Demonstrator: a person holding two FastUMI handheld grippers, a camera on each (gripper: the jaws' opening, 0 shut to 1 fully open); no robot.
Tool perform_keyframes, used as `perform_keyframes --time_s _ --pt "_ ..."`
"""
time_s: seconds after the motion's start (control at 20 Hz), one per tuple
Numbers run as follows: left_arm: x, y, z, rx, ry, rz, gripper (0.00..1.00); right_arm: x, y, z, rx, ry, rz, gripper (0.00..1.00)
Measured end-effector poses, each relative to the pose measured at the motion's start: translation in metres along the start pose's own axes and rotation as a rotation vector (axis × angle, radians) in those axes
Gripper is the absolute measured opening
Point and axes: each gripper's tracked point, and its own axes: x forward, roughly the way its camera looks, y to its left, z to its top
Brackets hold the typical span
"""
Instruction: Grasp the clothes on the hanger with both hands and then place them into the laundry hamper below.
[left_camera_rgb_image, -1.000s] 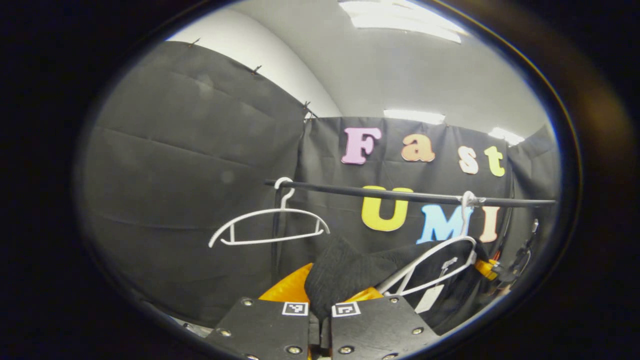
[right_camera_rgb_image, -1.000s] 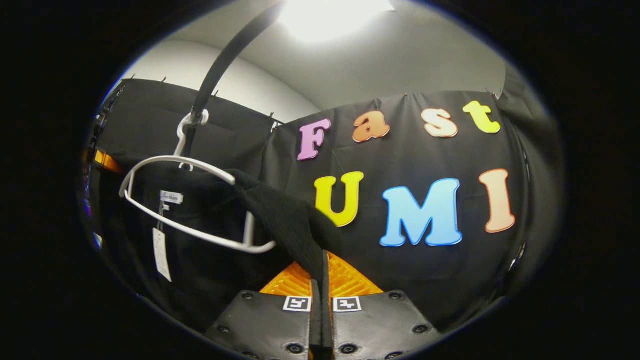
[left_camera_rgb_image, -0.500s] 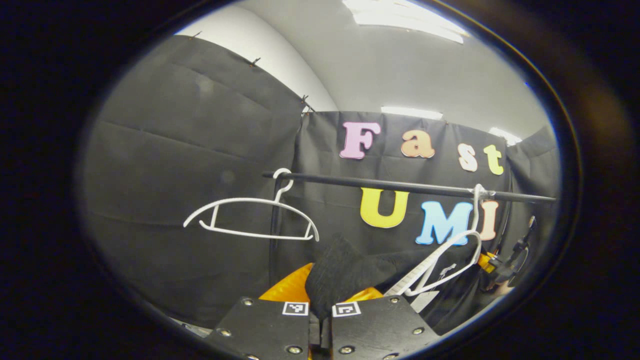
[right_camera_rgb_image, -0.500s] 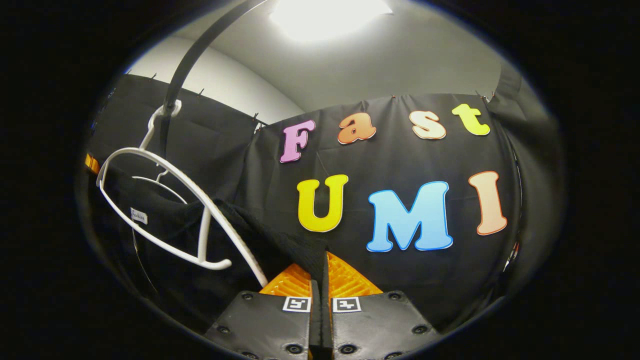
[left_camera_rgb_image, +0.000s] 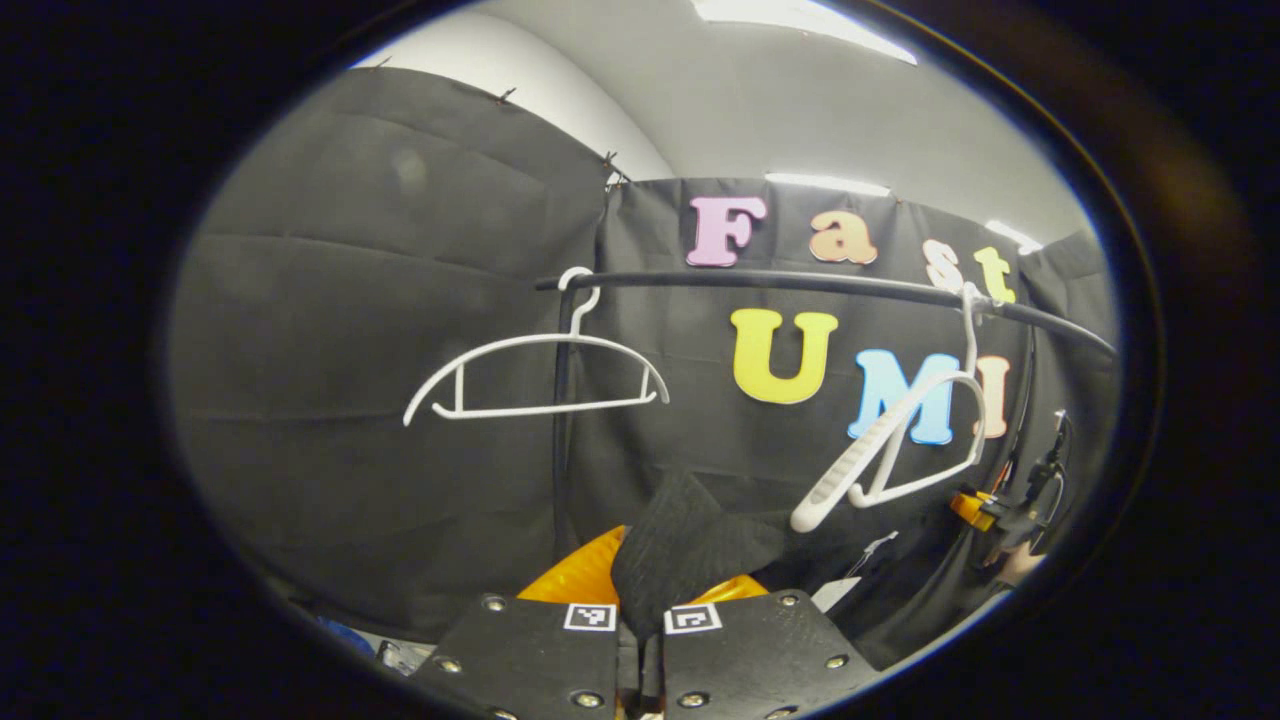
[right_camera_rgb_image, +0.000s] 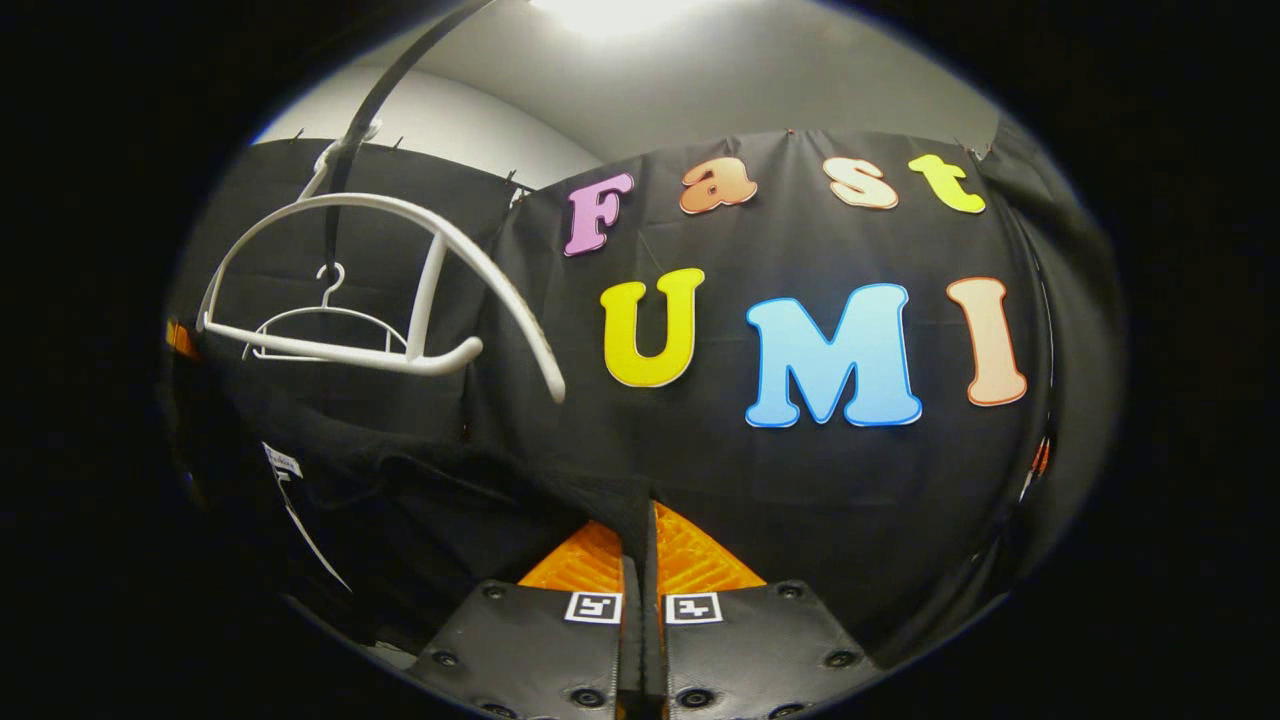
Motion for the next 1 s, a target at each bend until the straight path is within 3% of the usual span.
perform_keyframes --time_s 0.45,0.75,1.0 --pt "-0.037 0.013 -0.058 -0.014 0.093 -0.035 0.02 -0.064 0.024 -0.034 0.066 0.135 -0.116 0.02" --pt "-0.045 0.005 -0.1 -0.066 0.162 -0.165 0.02 -0.136 0.037 -0.052 0.169 0.251 -0.25 0.02" --pt "-0.072 -0.005 -0.179 0.007 0.271 -0.283 0.03 -0.201 0.057 -0.087 0.216 0.343 -0.346 0.02"
